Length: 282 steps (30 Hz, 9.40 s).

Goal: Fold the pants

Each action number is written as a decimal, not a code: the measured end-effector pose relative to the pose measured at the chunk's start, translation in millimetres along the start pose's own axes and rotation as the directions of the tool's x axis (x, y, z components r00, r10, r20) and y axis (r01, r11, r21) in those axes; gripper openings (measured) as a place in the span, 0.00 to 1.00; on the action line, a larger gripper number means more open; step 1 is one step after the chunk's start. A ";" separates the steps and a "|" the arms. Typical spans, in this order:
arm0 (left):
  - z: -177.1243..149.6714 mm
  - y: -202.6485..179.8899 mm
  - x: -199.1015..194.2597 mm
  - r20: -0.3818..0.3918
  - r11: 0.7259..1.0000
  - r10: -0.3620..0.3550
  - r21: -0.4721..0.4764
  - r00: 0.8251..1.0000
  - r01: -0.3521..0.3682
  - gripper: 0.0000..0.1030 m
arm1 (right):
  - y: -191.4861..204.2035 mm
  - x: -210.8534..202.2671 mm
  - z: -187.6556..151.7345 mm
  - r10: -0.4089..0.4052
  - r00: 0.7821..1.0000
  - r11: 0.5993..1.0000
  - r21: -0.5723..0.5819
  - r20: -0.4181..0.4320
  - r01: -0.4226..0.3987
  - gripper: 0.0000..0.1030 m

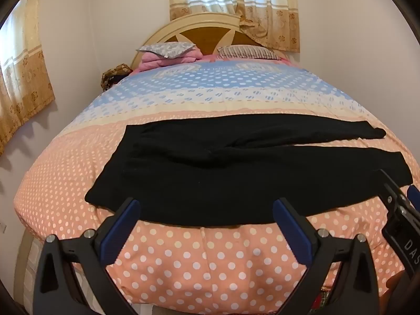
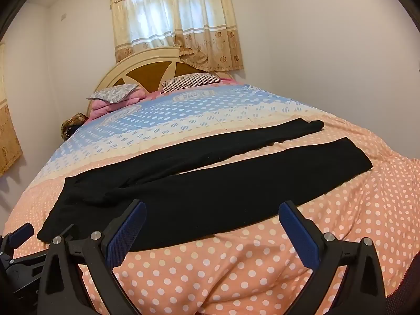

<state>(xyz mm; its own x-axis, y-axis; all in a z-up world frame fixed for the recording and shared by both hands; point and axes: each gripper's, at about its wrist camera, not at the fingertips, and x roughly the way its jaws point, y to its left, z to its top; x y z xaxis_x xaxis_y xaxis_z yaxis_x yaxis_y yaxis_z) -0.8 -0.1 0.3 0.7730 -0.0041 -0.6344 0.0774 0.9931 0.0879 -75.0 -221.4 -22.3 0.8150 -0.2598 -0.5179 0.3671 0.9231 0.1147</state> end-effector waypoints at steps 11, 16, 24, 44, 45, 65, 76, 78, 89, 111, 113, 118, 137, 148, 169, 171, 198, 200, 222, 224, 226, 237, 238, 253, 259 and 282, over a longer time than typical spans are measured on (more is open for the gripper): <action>-1.5 2.2 3.5 -0.012 0.999 -0.037 -0.020 0.999 0.036 1.00 | 0.6 -3.5 0.0 0.004 1.000 1.000 0.000 0.003 -0.004 0.99; -0.1 4.1 2.2 -0.012 0.999 -0.043 -0.020 0.999 0.043 1.00 | 1.2 2.6 -1.9 0.004 1.000 1.000 0.003 -0.005 -0.004 0.99; -0.2 3.2 3.0 -0.021 0.998 -0.056 -0.023 0.998 0.056 1.00 | -0.4 2.0 -3.3 0.008 1.000 1.000 0.004 -0.008 -0.008 0.99; -3.1 4.4 5.2 -0.029 0.998 -0.061 -0.025 0.998 0.060 1.00 | -0.7 5.8 -6.1 0.011 1.000 1.000 0.004 -0.019 -0.011 0.99; -3.2 4.2 5.6 -0.030 0.998 -0.060 -0.026 0.998 0.059 1.00 | -0.6 5.8 -6.1 0.011 1.000 1.000 0.004 -0.018 -0.011 0.99; -7.1 9.7 13.3 -0.041 0.998 -0.060 -0.026 0.997 0.058 1.00 | 0.4 11.5 -10.5 0.013 0.999 1.000 0.006 -0.030 -0.013 0.99; -8.7 11.4 19.6 -0.055 0.998 -0.059 -0.029 0.997 0.057 1.00 | 0.2 11.9 -11.0 0.014 0.999 1.000 0.008 -0.033 -0.014 0.99; -8.9 13.6 22.4 -0.056 0.998 -0.053 -0.031 0.997 0.051 1.00 | -0.7 13.1 -10.2 0.012 0.999 1.000 0.010 -0.035 -0.011 0.99; -4.5 38.9 58.1 -0.101 0.998 -0.009 -0.062 0.995 0.002 1.00 | 7.7 31.3 -3.4 0.004 1.000 0.999 -0.034 -0.021 -0.005 0.99; 81.0 202.8 213.4 -0.192 0.978 -0.100 -0.199 0.976 0.061 0.99 | 61.0 125.9 17.7 0.082 0.989 0.979 -0.179 -0.124 -0.103 0.99; 89.0 206.5 236.9 -0.230 0.977 -0.099 -0.205 0.968 0.052 0.94 | 63.7 135.5 21.2 0.089 0.986 0.978 -0.176 -0.139 -0.114 0.99; 100.9 213.6 283.4 -0.282 0.973 -0.134 -0.218 0.950 0.073 0.68 | 67.7 151.9 22.8 0.088 0.981 0.978 -0.174 -0.172 -0.118 0.99; 108.2 215.8 299.0 -0.203 0.965 -0.179 -0.229 0.963 0.131 0.18 | 63.0 240.8 100.0 0.180 0.960 0.904 -0.350 -0.213 -0.247 0.99; 114.1 219.8 316.7 -0.257 0.969 -0.138 -0.236 0.957 0.076 0.43 | 72.2 373.3 116.1 0.120 0.872 0.741 -0.541 -0.475 -0.397 0.93; 114.3 235.8 186.6 0.017 0.953 -0.156 -0.261 0.988 0.155 0.20 | 40.0 209.0 142.4 0.410 0.868 0.780 -0.385 -0.281 -0.493 0.05; 104.1 237.9 172.1 0.039 0.950 -0.155 -0.267 0.987 0.159 0.20 | 34.4 186.6 133.9 0.417 0.873 0.778 -0.396 -0.253 -0.487 0.05; -21.4 247.0 116.3 -0.048 0.936 -0.128 -0.336 0.991 0.105 0.23 | -16.6 114.0 0.1 0.469 0.823 0.832 -0.153 -0.320 -0.534 0.03; -20.0 240.5 111.8 -0.043 0.929 -0.163 -0.343 0.986 0.139 0.32 | -10.5 119.9 3.3 0.572 0.745 0.792 -0.005 -0.342 -0.611 0.03; -10.0 212.3 156.4 -0.055 0.765 -0.382 -0.578 0.923 0.282 0.79 | -52.9 146.5 -3.2 0.610 0.744 0.781 0.363 -0.272 -0.508 0.16; -11.4 212.9 155.5 -0.056 0.769 -0.369 -0.579 0.928 0.270 0.79 | -46.4 146.4 -1.5 0.628 0.730 0.769 0.355 -0.270 -0.531 0.65; -12.1 210.4 156.3 -0.073 0.798 -0.335 -0.553 0.939 0.241 0.79 | -47.8 144.0 -3.0 0.639 0.735 0.755 0.370 -0.226 -0.542 0.72; -4.9 211.8 155.8 -0.061 0.790 -0.324 -0.566 0.944 0.235 0.79 | -26.7 176.2 14.7 0.426 0.841 0.886 0.345 -0.335 -0.311 0.72; -4.7 211.4 156.9 -0.061 0.784 -0.335 -0.572 0.940 0.242 0.79 | -20.6 174.9 16.6 0.397 0.857 0.899 0.327 -0.327 -0.292 0.72; 2.9 214.5 154.4 -0.028 0.773 -0.337 -0.578 0.941 0.260 0.11 | -26.9 144.2 23.5 0.433 0.874 0.898 0.190 -0.218 -0.398 0.09; -5.0 217.9 135.8 -0.043 0.806 -0.322 -0.536 0.946 0.250 0.11 | -35.7 125.6 22.8 0.462 0.860 0.884 0.187 -0.218 -0.427 0.09; -19.8 246.3 104.8 -0.149 0.881 0.111 -0.443 0.983 -0.166 0.81 | -91.3 99.8 6.3 0.505 0.838 0.855 0.252 -0.205 -0.453 0.58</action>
<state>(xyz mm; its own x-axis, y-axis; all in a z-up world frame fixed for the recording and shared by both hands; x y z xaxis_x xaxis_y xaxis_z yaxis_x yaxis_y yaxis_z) 86.8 246.3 -59.8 0.6742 0.1233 -0.7282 -0.3394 0.9274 -0.1572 -24.3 -333.3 -79.1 0.7768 0.3065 -0.5502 0.0571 0.8357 0.5463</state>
